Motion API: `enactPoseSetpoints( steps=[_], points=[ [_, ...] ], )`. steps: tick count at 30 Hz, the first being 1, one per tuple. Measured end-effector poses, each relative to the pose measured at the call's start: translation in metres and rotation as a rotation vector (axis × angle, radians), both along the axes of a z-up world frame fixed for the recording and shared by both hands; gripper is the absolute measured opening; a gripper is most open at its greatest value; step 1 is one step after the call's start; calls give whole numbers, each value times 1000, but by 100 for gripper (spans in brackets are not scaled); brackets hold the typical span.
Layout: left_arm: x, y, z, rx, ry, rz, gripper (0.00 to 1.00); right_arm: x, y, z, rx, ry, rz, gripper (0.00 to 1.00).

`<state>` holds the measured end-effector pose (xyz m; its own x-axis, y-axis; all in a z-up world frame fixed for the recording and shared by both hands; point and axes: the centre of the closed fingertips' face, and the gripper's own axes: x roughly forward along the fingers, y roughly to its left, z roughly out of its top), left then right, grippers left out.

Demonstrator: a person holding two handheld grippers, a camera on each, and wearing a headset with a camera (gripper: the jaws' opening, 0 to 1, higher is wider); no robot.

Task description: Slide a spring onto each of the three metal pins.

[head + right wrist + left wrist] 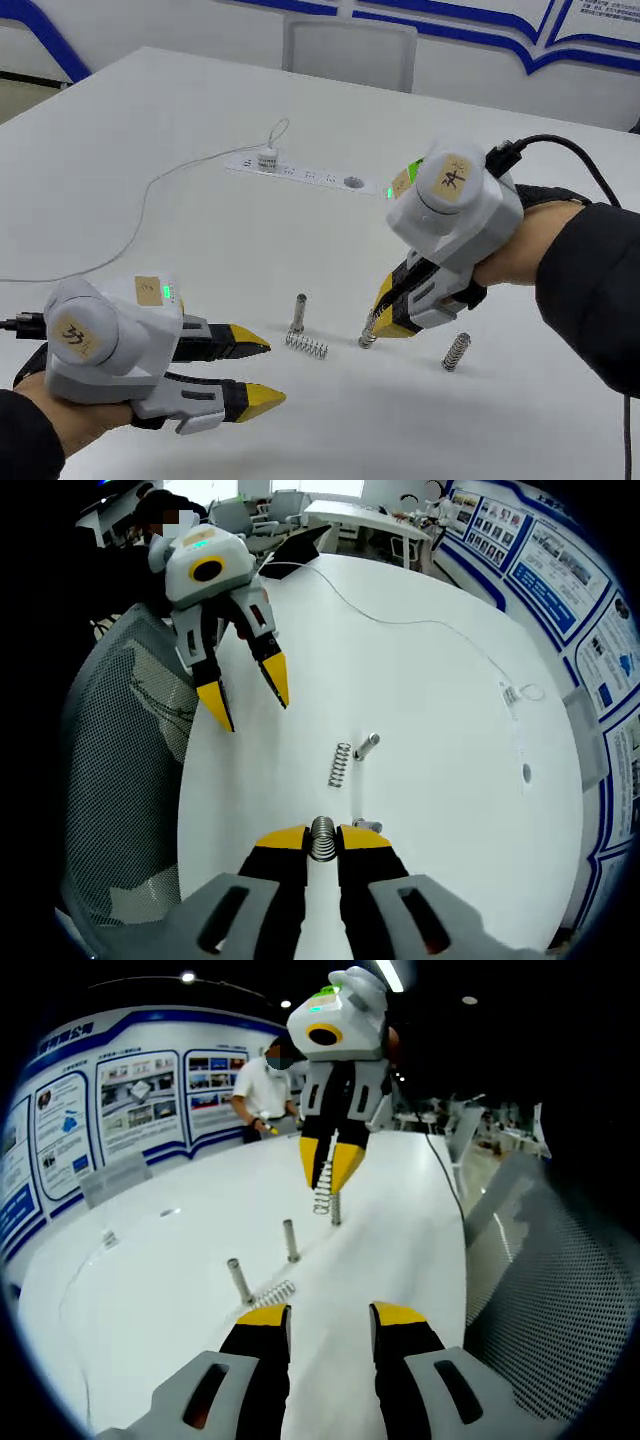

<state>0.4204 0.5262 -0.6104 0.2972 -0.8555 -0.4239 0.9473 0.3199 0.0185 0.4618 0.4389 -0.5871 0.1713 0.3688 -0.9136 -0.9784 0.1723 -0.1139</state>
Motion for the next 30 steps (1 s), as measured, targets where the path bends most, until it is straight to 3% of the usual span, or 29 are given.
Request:
enactPoseSetpoints(
  steps=[15, 30],
  points=[
    [-1, -2, 0, -7, 9, 13, 35, 40, -14, -14, -23, 0, -77, 12],
    [-1, -3, -3, -8, 12, 17, 36, 46, -10, -29, -64, 30, -83, 12]
  ],
)
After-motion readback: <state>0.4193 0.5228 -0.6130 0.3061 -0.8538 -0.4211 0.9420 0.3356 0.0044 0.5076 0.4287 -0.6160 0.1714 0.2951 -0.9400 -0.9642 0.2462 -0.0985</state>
